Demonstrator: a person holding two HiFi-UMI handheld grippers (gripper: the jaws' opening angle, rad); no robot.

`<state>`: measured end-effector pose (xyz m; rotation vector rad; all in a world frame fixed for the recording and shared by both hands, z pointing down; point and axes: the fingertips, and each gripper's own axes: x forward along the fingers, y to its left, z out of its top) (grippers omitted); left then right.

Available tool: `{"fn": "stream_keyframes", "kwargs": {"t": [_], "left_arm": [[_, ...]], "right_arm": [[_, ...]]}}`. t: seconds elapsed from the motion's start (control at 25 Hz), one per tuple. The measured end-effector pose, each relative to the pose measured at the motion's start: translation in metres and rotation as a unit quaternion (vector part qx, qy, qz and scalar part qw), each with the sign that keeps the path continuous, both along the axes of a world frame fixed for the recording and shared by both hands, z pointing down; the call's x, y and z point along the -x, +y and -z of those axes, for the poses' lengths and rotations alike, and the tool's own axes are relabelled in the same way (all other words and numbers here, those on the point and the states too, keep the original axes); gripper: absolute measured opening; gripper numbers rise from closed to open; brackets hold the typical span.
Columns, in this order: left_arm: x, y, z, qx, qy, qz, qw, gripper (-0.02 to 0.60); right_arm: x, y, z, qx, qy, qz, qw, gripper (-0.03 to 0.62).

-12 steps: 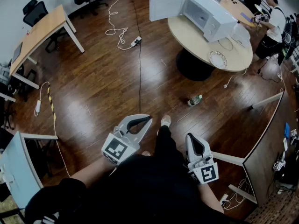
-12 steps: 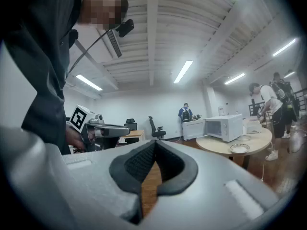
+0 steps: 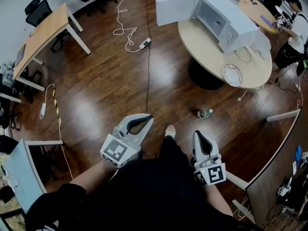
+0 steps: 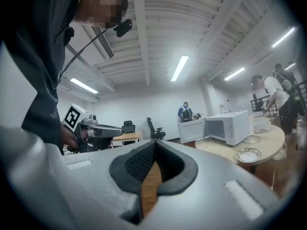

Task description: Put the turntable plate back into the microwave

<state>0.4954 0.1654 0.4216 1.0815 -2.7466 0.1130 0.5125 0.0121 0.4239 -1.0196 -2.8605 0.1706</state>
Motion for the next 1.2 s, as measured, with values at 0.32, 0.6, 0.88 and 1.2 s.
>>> {"fn": "stream_keyframes", "kwargs": {"t": [0.32, 0.6, 0.88, 1.2], "left_arm": [[0.087, -0.007, 0.019, -0.016, -0.006, 0.036, 0.9992, 0.005], [0.153, -0.012, 0.016, 0.001, -0.012, 0.047, 0.9988, 0.005], [0.191, -0.02, 0.024, -0.002, -0.026, 0.05, 0.9984, 0.005], [0.206, -0.014, 0.028, -0.008, -0.023, 0.058, 0.998, 0.005]], "right_arm": [[0.082, -0.013, 0.005, -0.009, 0.005, 0.014, 1.0, 0.002], [0.151, -0.038, 0.003, -0.012, 0.011, 0.005, 1.0, 0.002], [0.183, -0.048, 0.002, -0.007, 0.009, 0.008, 1.0, 0.002], [0.201, -0.039, -0.004, -0.003, 0.017, 0.016, 1.0, 0.002]]}}
